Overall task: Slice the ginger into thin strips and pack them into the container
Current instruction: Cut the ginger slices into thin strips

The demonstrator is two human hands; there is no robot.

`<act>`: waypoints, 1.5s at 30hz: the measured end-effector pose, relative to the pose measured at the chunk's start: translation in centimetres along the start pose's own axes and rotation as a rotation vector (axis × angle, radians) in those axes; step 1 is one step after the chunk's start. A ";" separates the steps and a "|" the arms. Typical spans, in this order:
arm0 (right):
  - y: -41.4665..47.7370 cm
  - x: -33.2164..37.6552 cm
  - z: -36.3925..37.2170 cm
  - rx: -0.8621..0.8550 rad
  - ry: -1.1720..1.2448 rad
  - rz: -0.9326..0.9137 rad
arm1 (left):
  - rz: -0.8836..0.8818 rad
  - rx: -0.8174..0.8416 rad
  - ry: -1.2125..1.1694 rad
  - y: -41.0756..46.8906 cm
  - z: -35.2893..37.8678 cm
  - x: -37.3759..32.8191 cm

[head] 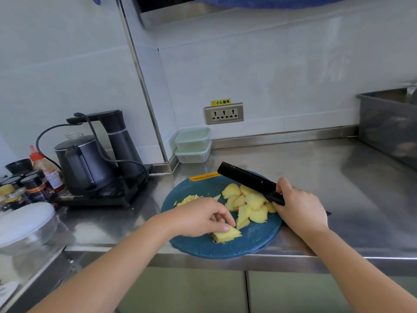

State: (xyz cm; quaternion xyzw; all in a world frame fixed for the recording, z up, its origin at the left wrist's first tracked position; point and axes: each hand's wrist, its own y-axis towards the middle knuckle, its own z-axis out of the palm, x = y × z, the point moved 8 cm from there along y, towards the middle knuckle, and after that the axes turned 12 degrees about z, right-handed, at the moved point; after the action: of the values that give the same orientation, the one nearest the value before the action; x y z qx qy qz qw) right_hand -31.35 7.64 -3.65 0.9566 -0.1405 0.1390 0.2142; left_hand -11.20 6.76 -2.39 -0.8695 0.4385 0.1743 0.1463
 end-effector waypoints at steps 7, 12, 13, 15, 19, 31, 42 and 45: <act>0.0 -0.1 0.1 -0.003 -0.005 -0.006 | -0.021 -0.032 0.067 -0.4 0.7 0.3; 0.0 -0.1 0.1 -0.003 0.007 -0.011 | 0.008 -0.092 0.127 -0.7 1.0 -0.6; 0.0 -0.1 0.1 -0.005 0.009 -0.011 | 0.010 -0.108 0.145 -0.7 1.1 -0.8; 0.1 0.0 0.1 -0.004 0.010 -0.011 | 0.001 -0.124 0.167 -0.7 1.5 -1.2; 0.0 0.0 0.1 0.000 0.016 -0.016 | -0.063 -0.116 0.216 -1.2 2.3 -1.4; -0.2 0.5 -0.4 0.030 0.017 -0.028 | -0.366 -0.229 0.396 -5.2 -0.3 2.8; -4.5 3.9 -4.7 0.055 0.181 -0.055 | -0.454 -0.362 0.126 -6.9 -0.9 4.8; -6.8 5.0 -3.9 0.379 0.399 0.126 | -0.486 -0.376 0.101 -7.4 -1.2 5.2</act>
State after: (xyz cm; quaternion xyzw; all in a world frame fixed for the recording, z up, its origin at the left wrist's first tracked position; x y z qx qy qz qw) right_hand -25.31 14.24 -1.13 0.9226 -0.1264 0.3616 0.0459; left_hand -2.07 6.79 -2.78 -0.9683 0.1845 0.1686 -0.0016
